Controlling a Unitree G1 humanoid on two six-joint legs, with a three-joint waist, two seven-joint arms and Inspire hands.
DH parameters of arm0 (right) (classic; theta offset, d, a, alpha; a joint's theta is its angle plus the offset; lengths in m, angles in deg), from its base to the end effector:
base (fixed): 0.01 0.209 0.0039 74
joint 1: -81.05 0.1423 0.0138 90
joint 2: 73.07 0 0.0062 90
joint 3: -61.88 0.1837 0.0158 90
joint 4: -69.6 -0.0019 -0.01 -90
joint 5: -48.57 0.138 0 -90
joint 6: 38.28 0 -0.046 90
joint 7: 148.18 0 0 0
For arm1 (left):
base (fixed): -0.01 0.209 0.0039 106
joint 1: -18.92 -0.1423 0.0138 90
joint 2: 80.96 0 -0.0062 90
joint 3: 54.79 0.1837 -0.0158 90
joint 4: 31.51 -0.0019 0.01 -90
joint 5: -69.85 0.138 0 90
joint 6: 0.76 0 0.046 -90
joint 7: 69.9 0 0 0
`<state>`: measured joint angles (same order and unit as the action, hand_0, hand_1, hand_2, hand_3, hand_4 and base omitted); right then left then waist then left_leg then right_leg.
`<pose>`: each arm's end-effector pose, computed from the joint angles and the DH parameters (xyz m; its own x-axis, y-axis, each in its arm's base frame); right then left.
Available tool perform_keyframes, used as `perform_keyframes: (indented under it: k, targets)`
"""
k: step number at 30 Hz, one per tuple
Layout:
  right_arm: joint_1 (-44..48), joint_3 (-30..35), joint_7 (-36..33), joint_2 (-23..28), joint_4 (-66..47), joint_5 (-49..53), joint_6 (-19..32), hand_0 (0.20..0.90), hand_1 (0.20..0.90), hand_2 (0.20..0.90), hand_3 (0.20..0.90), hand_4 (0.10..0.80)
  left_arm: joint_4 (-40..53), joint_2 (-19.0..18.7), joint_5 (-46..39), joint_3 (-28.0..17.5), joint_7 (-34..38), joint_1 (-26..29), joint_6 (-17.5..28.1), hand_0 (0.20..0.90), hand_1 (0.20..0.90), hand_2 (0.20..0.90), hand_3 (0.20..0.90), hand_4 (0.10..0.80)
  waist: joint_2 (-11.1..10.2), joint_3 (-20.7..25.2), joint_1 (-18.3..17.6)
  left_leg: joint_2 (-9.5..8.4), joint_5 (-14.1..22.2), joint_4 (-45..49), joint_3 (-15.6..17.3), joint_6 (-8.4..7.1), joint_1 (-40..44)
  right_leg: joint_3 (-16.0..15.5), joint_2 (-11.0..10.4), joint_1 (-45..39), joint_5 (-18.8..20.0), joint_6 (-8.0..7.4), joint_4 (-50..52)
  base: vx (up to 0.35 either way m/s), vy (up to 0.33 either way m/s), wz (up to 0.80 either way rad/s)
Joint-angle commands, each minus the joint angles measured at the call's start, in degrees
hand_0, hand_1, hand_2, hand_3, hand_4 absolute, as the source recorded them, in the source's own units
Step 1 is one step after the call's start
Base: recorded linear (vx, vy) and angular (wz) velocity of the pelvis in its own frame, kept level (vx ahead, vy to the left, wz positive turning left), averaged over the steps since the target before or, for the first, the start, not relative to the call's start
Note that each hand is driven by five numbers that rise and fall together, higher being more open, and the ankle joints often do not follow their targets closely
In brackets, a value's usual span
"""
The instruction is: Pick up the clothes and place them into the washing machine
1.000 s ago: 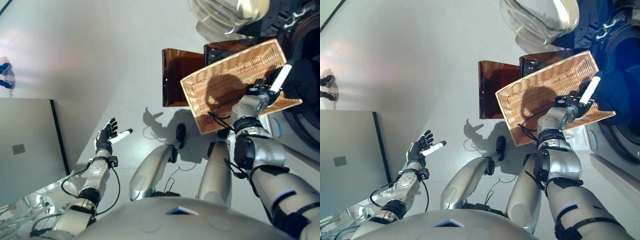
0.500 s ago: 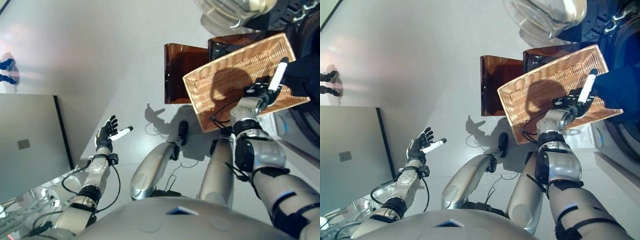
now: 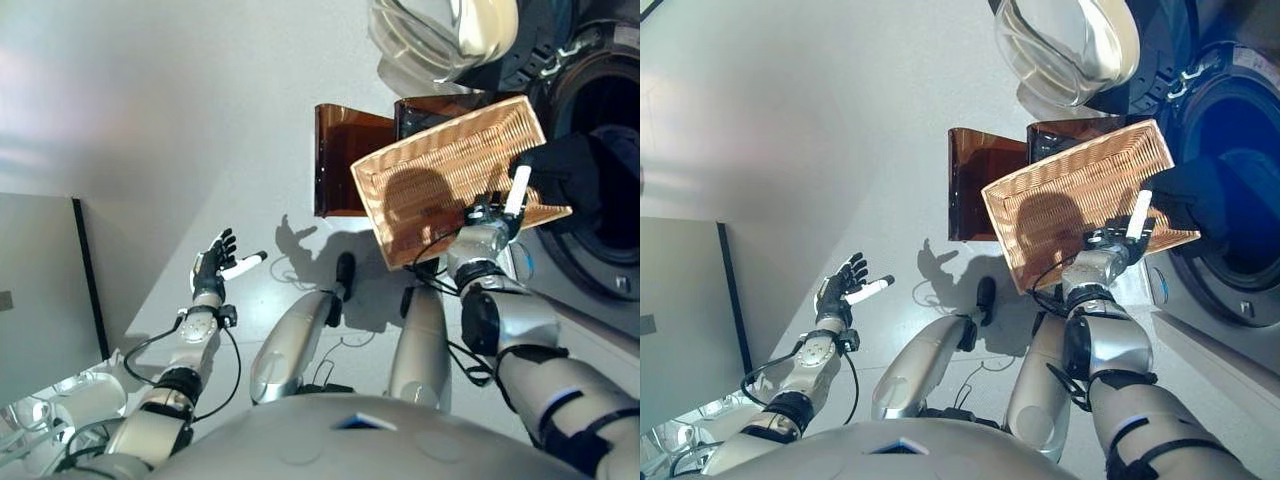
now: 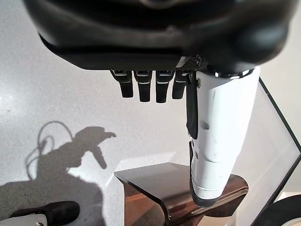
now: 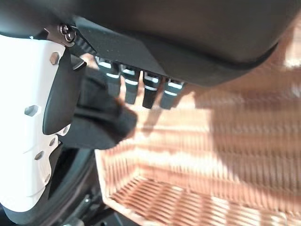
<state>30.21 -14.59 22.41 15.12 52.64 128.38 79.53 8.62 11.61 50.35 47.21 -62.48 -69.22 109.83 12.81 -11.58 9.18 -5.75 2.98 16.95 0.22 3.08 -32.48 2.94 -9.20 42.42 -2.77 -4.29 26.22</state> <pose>0.2810 -0.2371 0.0135 0.5989 -0.6403 -0.4810 0.6684 0.0688 0.7406 0.1497 0.1987 -0.0742 0.8651 0.1757 -0.4699 -0.1581 0.9844 0.0770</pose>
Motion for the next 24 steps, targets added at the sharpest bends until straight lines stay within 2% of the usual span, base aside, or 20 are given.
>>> perform_keyframes:
  k: [1, 6, 15, 24]
  targets:
    - [-0.05, 1.39, 3.33, 1.92, -1.85, 3.30, 1.82, 0.900, 0.900, 0.900, 0.900, 0.800, -1.29, -5.19, -1.06, -2.96, 0.69, -0.33, 3.51, 0.900, 0.900, 0.900, 0.900, 0.800, 1.35, 3.99, 2.18, -1.67, 1.32, 0.85, 0.63, -2.73, -3.22, 1.56, 1.40, -2.56, -0.82, 0.66, -2.93, 0.000, 0.000, 0.00]
    - [0.85, 2.61, 3.91, 2.23, -1.93, 5.75, 2.15, 0.900, 0.900, 0.900, 0.900, 0.800, -1.19, -4.89, -1.62, -2.59, 0.21, -0.38, 3.52, 0.900, 0.900, 0.900, 0.900, 0.800, 2.24, 4.35, 2.67, -1.74, 1.24, 0.80, 0.64, -2.77, -3.25, 1.69, 1.28, -2.45, -1.08, 0.61, -2.67, 0.000, 0.000, 0.00]
    - [3.49, 4.91, 1.92, 7.45, -4.36, 5.17, 4.77, 0.900, 0.900, 0.900, 0.900, 0.800, -0.20, -5.06, -2.21, -2.07, -0.39, -1.20, 3.55, 0.900, 0.900, 0.900, 0.900, 0.800, 4.36, 4.98, 3.32, -2.06, 0.81, 0.03, 0.61, -2.97, -3.46, 1.89, 0.98, -1.82, -1.48, 0.53, -2.46, 0.000, 0.000, 0.00]
    - [5.76, 4.93, -1.94, 12.82, -6.02, 0.50, 6.78, 0.900, 0.900, 0.900, 0.900, 0.800, -0.70, -4.79, -1.69, -1.67, 0.03, -1.58, 3.82, 0.900, 0.900, 0.900, 0.900, 0.800, 5.76, 4.90, 3.17, -1.41, 0.45, 0.35, 0.81, -3.44, -4.67, 2.10, 1.44, -0.33, -1.88, 0.75, -1.54, 0.000, -0.009, -0.01]
